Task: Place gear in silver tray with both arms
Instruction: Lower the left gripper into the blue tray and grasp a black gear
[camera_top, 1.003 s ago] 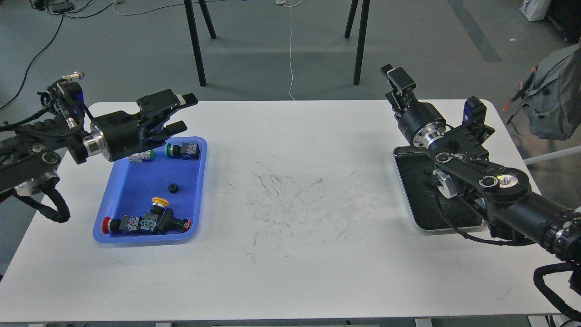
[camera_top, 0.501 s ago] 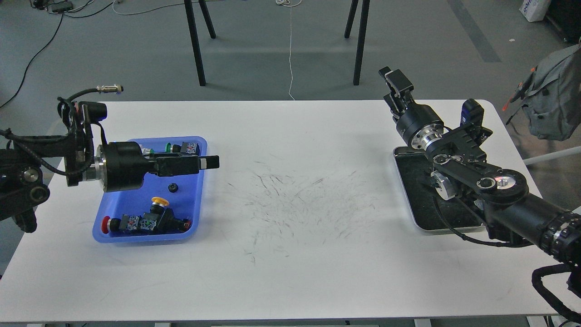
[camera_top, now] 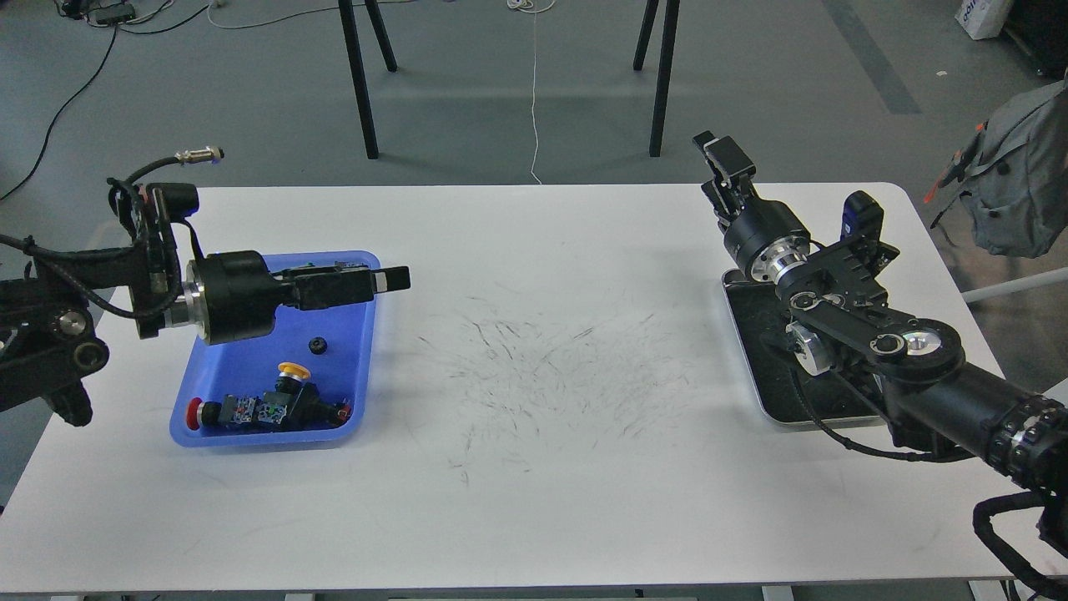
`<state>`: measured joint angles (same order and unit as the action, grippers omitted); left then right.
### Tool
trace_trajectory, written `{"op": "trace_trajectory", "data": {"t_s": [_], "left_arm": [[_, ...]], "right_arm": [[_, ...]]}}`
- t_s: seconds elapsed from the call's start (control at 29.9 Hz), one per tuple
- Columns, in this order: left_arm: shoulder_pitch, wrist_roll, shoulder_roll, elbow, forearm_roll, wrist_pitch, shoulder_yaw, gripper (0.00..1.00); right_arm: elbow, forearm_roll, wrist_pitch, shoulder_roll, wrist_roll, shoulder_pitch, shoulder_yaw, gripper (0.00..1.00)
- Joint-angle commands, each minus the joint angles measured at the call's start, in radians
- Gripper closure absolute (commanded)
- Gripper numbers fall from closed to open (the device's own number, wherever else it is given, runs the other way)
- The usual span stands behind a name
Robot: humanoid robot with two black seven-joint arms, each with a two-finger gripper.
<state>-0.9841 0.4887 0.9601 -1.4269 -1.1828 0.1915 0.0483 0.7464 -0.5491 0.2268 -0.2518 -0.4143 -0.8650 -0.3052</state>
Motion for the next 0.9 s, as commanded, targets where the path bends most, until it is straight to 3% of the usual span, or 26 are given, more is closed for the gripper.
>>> {"op": "trace_trajectory", "data": {"t_s": [0.0, 0.2, 0.53, 0.64, 0.77, 0.87], "left_arm": [[0.007, 0.0, 0.018, -0.012, 0.085, -0.003, 0.008, 0.0], [0.008, 0.0, 0.003, 0.026, -0.116, -0.101, -0.016, 0.0], [0.025, 0.0, -0.063, 0.141, -0.259, -0.095, -0.041, 0.04], [0.027, 0.0, -0.092, 0.227, -0.264, -0.102, -0.041, 0.04], [0.031, 0.0, -0.193, 0.429, -0.265, -0.106, -0.062, 0.0], [0.028, 0.0, -0.219, 0.471, -0.268, -0.109, -0.062, 0.0]], "right_arm": [[-0.001, 0.0, 0.003, 0.006, 0.0, 0.001, 0.0, 0.16], [0.007, 0.0, 0.005, 0.005, 0.0, 0.007, 0.001, 0.16], [0.007, 0.0, 0.005, 0.006, 0.002, 0.009, 0.001, 0.16], [0.008, 0.0, 0.008, 0.006, 0.002, 0.009, 0.001, 0.16], [0.016, 0.0, 0.014, 0.006, 0.002, 0.009, 0.005, 0.16], [0.018, 0.0, 0.017, 0.005, 0.002, 0.009, 0.006, 0.16]]}}
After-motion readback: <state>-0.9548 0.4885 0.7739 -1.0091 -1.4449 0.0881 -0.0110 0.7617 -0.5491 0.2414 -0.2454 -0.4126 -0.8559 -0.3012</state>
